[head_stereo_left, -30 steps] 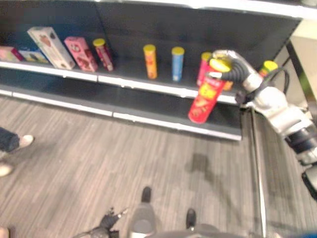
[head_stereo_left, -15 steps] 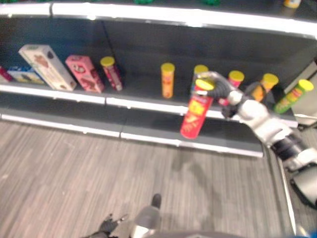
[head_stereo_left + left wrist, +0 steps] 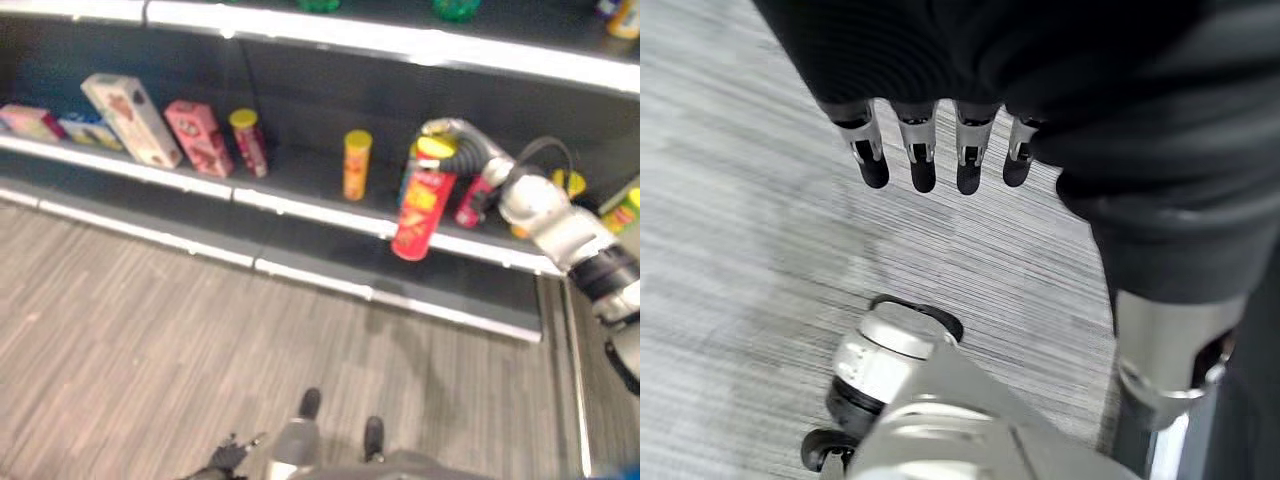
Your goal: Put the goods on the table back onto the shelves and tidy them up.
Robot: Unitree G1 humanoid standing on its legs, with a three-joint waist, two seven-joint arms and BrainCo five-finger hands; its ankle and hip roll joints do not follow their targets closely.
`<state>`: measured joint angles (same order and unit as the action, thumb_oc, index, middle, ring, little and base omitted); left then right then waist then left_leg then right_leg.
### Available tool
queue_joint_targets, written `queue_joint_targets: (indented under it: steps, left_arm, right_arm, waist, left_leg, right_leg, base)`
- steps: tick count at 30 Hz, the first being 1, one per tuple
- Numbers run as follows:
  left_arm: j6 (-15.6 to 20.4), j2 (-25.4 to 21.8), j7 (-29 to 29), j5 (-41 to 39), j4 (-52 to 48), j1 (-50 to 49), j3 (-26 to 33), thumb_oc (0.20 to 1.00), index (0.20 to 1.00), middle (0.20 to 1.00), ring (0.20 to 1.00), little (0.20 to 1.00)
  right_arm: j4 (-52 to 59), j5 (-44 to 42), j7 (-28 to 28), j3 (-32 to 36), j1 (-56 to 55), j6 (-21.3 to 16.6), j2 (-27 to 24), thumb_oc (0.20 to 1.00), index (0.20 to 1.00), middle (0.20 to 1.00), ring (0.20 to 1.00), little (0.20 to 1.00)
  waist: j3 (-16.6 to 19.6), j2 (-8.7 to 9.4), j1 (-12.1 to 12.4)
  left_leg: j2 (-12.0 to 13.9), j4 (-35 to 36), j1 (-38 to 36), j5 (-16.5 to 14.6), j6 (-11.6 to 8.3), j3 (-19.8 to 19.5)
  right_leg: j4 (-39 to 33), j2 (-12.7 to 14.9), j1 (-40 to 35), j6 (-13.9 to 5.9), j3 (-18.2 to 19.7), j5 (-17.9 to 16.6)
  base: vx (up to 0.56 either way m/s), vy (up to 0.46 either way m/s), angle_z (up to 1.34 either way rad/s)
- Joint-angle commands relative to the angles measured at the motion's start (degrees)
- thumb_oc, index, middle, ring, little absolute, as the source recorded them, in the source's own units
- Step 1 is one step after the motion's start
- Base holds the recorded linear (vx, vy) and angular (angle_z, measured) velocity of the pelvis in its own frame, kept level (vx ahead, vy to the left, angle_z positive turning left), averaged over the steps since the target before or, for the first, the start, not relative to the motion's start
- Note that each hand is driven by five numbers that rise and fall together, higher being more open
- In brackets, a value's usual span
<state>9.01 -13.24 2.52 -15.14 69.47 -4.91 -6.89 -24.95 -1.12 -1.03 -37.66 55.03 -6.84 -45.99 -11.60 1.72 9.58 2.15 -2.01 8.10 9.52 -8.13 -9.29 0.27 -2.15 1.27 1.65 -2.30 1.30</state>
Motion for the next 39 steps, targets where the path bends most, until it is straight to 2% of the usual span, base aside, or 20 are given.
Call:
queue_joint_targets:
  steps: [1, 4, 5, 6, 10, 11, 13, 15, 20, 21, 22, 23, 24, 25, 27, 28, 31, 35, 38, 39]
  left_arm:
    - [1.0, -1.9, 0.8, -1.3, -3.2, 1.3, -1.8, 1.0, 1.0, 1.0, 1.0, 1.0]
    - [1.3, -2.5, 2.2, -2.0, -5.7, 2.1, -1.2, 1.0, 1.0, 1.0, 1.0, 1.0]
    - [1.3, -2.5, 2.2, -2.0, -5.7, 2.1, -1.2, 1.0, 1.0, 1.0, 1.0, 1.0]
    - [1.8, -2.7, 2.9, -3.2, -6.4, 2.0, -0.6, 1.0, 1.0, 1.0, 1.0, 1.0]
    - [2.1, -2.8, 3.4, -4.9, -6.4, 1.6, 0.2, 1.0, 1.0, 1.0, 1.0, 1.0]
    - [2.2, -3.0, 3.5, -4.6, -5.8, 0.9, 0.3, 1.0, 1.0, 1.0, 1.0, 1.0]
    - [2.2, -3.0, 3.5, -4.6, -5.8, 0.9, 0.3, 1.0, 1.0, 1.0, 1.0, 1.0]
    - [2.0, -3.3, 3.2, -3.3, -3.9, -0.4, 0.2, 1.0, 1.0, 1.0, 1.0, 1.0]
    - [1.8, -3.7, 3.3, -2.0, -2.9, -1.2, 0.6, 1.0, 1.0, 1.0, 1.0, 1.0]
    - [1.1, -3.3, 2.5, 0.3, -0.7, -1.7, 1.2, 1.0, 1.0, 1.0, 1.0, 1.0]
    - [0.9, -4.4, 2.1, 3.9, 0.0, -1.1, 0.7, 1.0, 1.0, 1.0, 1.0, 1.0]
    - [0.9, -6.0, 2.1, 3.9, -1.0, -0.3, 0.6, 1.0, 1.0, 1.0, 1.0, 1.0]
    - [0.9, -6.0, 2.1, 3.9, -1.0, -0.3, 0.6, 1.0, 1.0, 1.0, 1.0, 1.0]
    - [0.7, -8.1, 0.8, 3.4, -3.4, 0.7, 0.8, 1.0, 1.0, 1.0, 1.0, 1.0]
    - [0.7, -8.1, 0.8, 3.4, -3.4, 0.7, 0.8, 1.0, 1.0, 1.0, 1.0, 1.0]
    - [0.6, -8.5, 1.2, 2.5, -3.6, 1.3, 1.1, 1.0, 1.0, 1.0, 1.0, 1.0]
    - [0.9, -7.8, 1.6, 0.3, -2.5, 3.3, 0.4, 1.0, 1.0, 1.0, 1.0, 1.0]
    - [0.8, -5.9, 1.2, -1.0, -3.2, 3.1, -0.1, 1.0, 1.0, 1.0, 1.0, 1.0]
    - [1.4, -4.2, 1.3, -2.8, -4.3, 3.1, 0.4, 1.0, 1.0, 1.0, 1.0, 1.0]
    - [1.0, -4.1, 1.1, -2.1, -4.3, 2.9, 0.3, 1.0, 1.0, 1.0, 1.0, 1.0]
  right_arm:
    - [4.3, 0.6, -2.5, 4.1, -1.8, -2.0, 1.6, 0.2, 0.2, 0.2, 0.2, 0.2]
    - [5.5, 1.4, -3.0, 4.6, -3.2, -1.8, 3.2, 0.2, 0.2, 0.2, 0.2, 0.2]
    - [5.6, 1.4, -3.0, 4.6, -3.3, -1.8, 3.2, 0.2, 0.2, 0.2, 0.2, 0.2]
    - [4.8, 1.5, -3.6, 4.7, -3.1, -2.0, 3.5, 0.2, 0.2, 0.2, 0.2, 0.2]
    - [3.7, 1.5, -4.0, 4.6, -3.0, -1.9, 3.7, 0.2, 0.2, 0.2, 0.2, 0.2]
    - [2.9, 1.4, -4.3, 4.6, -2.8, -1.8, 3.5, 0.2, 0.2, 0.2, 0.2, 0.2]
    - [2.9, 1.4, -4.3, 4.6, -2.8, -1.8, 3.6, 0.2, 0.2, 0.2, 0.2, 0.2]
    - [2.6, 1.2, -4.3, 5.3, -3.8, -1.5, 3.7, 0.2, 0.2, 0.2, 0.2, 0.2]
    - [4.1, 1.5, -3.9, 6.1, -5.3, -1.5, 4.0, 0.2, 0.2, 0.2, 0.2, 0.2]
    - [5.4, 3.2, -2.8, 7.7, -7.6, -0.9, 4.1, 0.2, 0.2, 0.2, 0.2, 0.2]
    - [7.8, 5.0, -1.6, 10.8, -12.5, -0.5, 2.8, 0.2, 0.2, 0.2, 0.2, 0.2]
    - [8.4, 5.1, -2.4, 11.0, -12.0, -0.6, 3.0, 0.2, 0.2, 0.2, 0.2, 0.2]
    - [8.4, 5.1, -2.4, 11.0, -12.0, -0.6, 3.0, 0.2, 0.2, 0.2, 0.2, 0.2]
    - [8.9, 4.5, -2.8, 12.1, -11.8, -0.9, 2.4, 0.2, 0.2, 0.2, 0.2, 0.2]
    - [8.9, 4.5, -2.8, 12.1, -11.8, -0.9, 2.4, 0.2, 0.2, 0.2, 0.2, 0.2]
    - [7.7, 2.9, -3.6, 11.3, -9.7, -1.9, 3.2, 0.2, 0.2, 0.2, 0.2, 0.2]
    - [2.3, 1.6, -5.5, 10.3, -5.1, -2.3, 0.8, 0.2, 0.2, 0.2, 0.2, 0.2]
    - [3.0, 1.7, -5.2, 8.8, -3.2, -1.1, 1.3, 0.2, 0.2, 0.2, 0.2, 0.2]
    - [3.6, 1.9, -6.0, 8.5, -3.3, -1.4, 1.7, 0.2, 0.2, 0.2, 0.2, 0.2]
    - [3.9, 1.7, -5.5, 9.0, -4.3, -1.3, 1.6, 0.2, 0.2, 0.2, 0.2, 0.2]
  waist:
    - [0.6, 4.28, -0.4]
    - [1.1, 3.97, -0.9]
    - [1.1, 3.99, -0.8]
    - [1.7, 3.82, -0.9]
    - [2.2, 3.4, -0.8]
    - [3.1, 2.89, -0.9]
    - [3.0, 2.9, -0.9]
    - [3.9, 2.1, -1.1]
    - [4.6, 1.46, -0.9]
    - [6.2, 0.73, -1.7]
    - [5.4, 0.39, -3.7]
    - [4.4, -0.04, -4.2]
    - [4.6, 0.08, -4.2]
    - [3.9, -0.04, -4.8]
    - [3.9, -0.03, -4.8]
    - [2.9, 0.64, -4.2]
    - [0.2, 2.17, -4.1]
    - [-1.1, 2.76, -3.9]
    - [-2.5, 2.65, -3.4]
    - [-1.5, 2.3, -3.7]
  left_leg:
    - [-5.3, -7.3, 1.2, -10.2, 4.5, 4.1]
    - [-0.2, -3.3, 1.7, -8.2, 4.05, 5.7]
    - [-0.1, -3.1, 1.5, -8.1, 4.03, 5.8]
    - [4.0, 0.0, 1.6, -5.8, 3.24, 4.9]
    - [8.2, 2.9, 2.1, -2.7, 2.01, 3.6]
    - [11.9, 4.2, 2.9, -0.2, 0.73, 2.5]
    - [12.0, 4.4, 2.5, -0.2, 0.7, 2.6]
    - [16.4, 3.3, 3.7, 2.3, -0.95, 0.5]
    - [17.6, 1.9, 2.6, 2.0, -1.95, -2.1]
    - [16.6, 1.2, 0.2, -4.4, -2.96, 0.0]
    - [13.4, -1.2, -0.6, -8.5, -2.95, 3.3]
    - [11.0, -0.4, -1.4, -8.6, -1.44, 5.7]
    - [10.9, -0.4, -1.2, -8.5, -1.39, 5.7]
    - [7.0, 4.0, -1.7, -6.8, 1.42, 7.7]
    - [7.0, 4.1, -1.8, -6.8, 1.42, 7.8]
    - [3.8, 7.0, -2.5, -5.9, 3.37, 8.6]
    - [-2.2, 6.4, -1.6, -6.7, 4.86, 6.3]
    - [-3.8, 0.6, -0.1, -9.3, 4.97, 5.8]
    - [-5.1, -8.5, 3.8, -12.0, 3.33, 7.0]
    - [-2.6, -8.8, 5.2, -11.7, 3.24, 7.2]
  right_leg:
    - [-2.6, 4.1, -1.4, -5.33, -0.7, -5.9]
    - [-1.9, 5.9, -0.9, -6.36, 0.6, -4.7]
    - [-1.9, 5.9, -0.9, -6.35, 0.7, -4.7]
    - [-1.8, 7.8, -0.9, -7.21, 1.6, -3.6]
    - [-1.3, 9.9, -1.5, -8.24, 3.3, -2.4]
    - [-0.4, 12.1, -2.0, -9.29, 5.3, -1.4]
    - [-0.3, 12.1, -2.2, -9.27, 5.4, -1.3]
    - [1.8, 16.4, -3.3, -10.99, 8.0, -0.4]
    - [2.3, 19.7, -4.1, -12.84, 10.0, -2.3]
    - [2.0, 24.1, -3.9, -14.7, 9.7, -7.8]
    - [1.7, 28.8, -1.5, -14.45, 10.6, -22.3]
    - [1.6, 29.3, 2.2, -12.56, 6.9, -25.3]
    - [1.6, 29.4, 2.3, -12.6, 6.9, -25.4]
    - [3.3, 21.7, 3.6, -11.3, 5.1, -17.4]
    - [3.3, 21.7, 3.6, -11.29, 5.2, -17.4]
    - [3.7, 11.7, 4.2, -9.36, 2.6, -7.7]
    - [1.0, 3.5, 5.5, -7.73, 4.1, -5.3]
    - [2.2, 3.9, 6.0, -6.18, 4.3, -5.3]
    - [0.8, 5.9, 5.5, -6.02, 2.6, -6.1]
    - [-0.3, 7.2, 4.4, -6.76, 3.2, -5.4]
  base:
    - [0.14, 0.144, 0.37]
    - [0.1, 0.193, 0.23]
    - [0.17, 0.34, -0.24]
    - [0.1, 0.195, -0.33]
    - [0.18, 0.339, -0.45]
    - [0.2, 0.326, -0.38]
    - [0.15, 0.253, -0.55]
    - [0.32, 0.618, -0.18]
    - [0.21, 0.46, -0.1]
    - [0.25, 0.968, -0.11]
    - [0.23, 1.326, -0.19]
    - [0.03, 0.86, -0.35]
    - [-0.05, 0.864, -0.53]
    - [-0.04, 0.505, -0.6]
    - [-0.04, 0.439, -0.47]
    - [-0.08, 0.458, -0.22]
    - [-0.04, 0.311, -0.54]
    - [0.06, 0.103, 0.41]
    - [0.06, 0.131, 0.17]
    - [0.17, 0.265, 0.35]
